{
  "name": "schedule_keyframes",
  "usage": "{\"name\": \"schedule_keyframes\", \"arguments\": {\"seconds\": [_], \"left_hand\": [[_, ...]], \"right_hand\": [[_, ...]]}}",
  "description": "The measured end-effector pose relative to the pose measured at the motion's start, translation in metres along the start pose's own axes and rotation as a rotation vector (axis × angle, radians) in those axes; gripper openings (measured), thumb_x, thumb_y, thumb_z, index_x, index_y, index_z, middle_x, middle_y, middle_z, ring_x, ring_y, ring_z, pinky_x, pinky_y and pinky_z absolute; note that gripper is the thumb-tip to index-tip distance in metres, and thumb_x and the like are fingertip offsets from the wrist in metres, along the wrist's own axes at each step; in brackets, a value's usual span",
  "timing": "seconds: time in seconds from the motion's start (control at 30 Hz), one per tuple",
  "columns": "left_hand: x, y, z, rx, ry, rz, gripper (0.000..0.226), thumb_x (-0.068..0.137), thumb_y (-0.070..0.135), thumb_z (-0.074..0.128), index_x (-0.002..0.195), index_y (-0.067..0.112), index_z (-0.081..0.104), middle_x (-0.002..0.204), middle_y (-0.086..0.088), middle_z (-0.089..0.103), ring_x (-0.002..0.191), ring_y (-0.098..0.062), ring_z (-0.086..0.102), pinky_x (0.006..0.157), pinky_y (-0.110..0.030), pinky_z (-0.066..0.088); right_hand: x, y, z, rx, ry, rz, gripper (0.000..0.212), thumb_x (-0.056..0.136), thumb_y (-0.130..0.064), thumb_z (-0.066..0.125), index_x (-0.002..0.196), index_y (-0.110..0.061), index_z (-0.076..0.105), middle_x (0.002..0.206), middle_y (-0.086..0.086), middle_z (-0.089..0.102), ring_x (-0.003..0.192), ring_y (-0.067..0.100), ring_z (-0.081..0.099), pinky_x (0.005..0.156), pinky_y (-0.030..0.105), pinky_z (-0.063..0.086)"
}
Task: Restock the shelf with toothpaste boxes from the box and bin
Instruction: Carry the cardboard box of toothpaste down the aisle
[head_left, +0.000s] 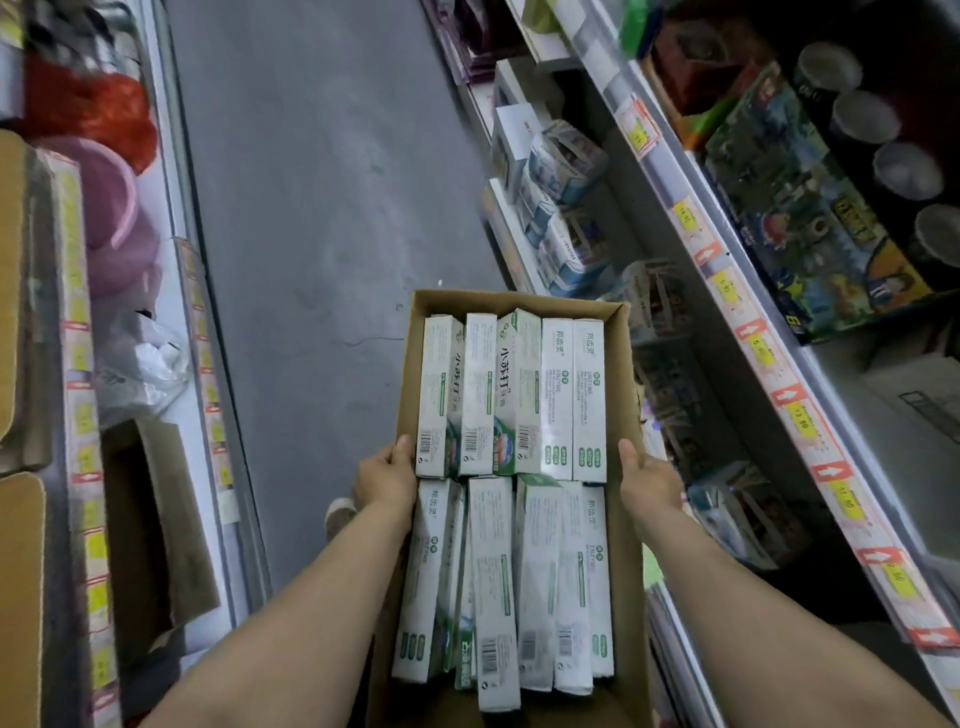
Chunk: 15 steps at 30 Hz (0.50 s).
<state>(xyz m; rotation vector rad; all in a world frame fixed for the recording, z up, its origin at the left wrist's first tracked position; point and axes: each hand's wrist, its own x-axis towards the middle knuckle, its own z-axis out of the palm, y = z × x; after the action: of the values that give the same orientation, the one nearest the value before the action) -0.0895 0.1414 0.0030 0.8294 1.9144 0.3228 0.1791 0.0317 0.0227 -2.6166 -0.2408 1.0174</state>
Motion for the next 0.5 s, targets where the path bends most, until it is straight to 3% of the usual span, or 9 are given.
{"name": "schedule_keyframes", "arguments": {"seconds": [0.2, 0.4, 0.5], "left_hand": [[0.068, 0.065, -0.068, -0.037, -0.015, -0.010, 0.027, 0.100, 0.043, 0.055, 0.099, 0.023, 0.074, 0.093, -0.004, 0.068, 0.088, -0.028, 0.060, 0.085, -0.032, 0.048], [0.150, 0.155, -0.132, -0.008, -0.010, 0.012, 0.022, 0.097, 0.046, 0.056, 0.088, 0.029, 0.065, 0.095, -0.006, 0.068, 0.090, -0.031, 0.063, 0.091, -0.039, 0.053], [0.188, 0.203, -0.155, -0.015, 0.018, 0.025, 0.029, 0.097, 0.045, 0.056, 0.087, 0.021, 0.067, 0.092, -0.009, 0.071, 0.087, -0.031, 0.065, 0.084, -0.038, 0.054]], "right_hand": [[-0.024, -0.101, 0.043, -0.039, 0.025, -0.044, 0.062, 0.102, -0.056, 0.041, 0.129, -0.004, 0.062, 0.131, 0.023, 0.061, 0.121, 0.042, 0.056, 0.102, 0.046, 0.046], [-0.037, -0.221, 0.084, -0.034, 0.051, -0.070, 0.060, 0.102, -0.056, 0.040, 0.121, -0.005, 0.065, 0.124, 0.021, 0.064, 0.112, 0.041, 0.059, 0.097, 0.048, 0.049], [-0.035, -0.288, 0.100, -0.003, 0.044, -0.096, 0.058, 0.103, -0.053, 0.042, 0.135, -0.007, 0.059, 0.133, 0.020, 0.060, 0.120, 0.041, 0.056, 0.101, 0.046, 0.046]]}}
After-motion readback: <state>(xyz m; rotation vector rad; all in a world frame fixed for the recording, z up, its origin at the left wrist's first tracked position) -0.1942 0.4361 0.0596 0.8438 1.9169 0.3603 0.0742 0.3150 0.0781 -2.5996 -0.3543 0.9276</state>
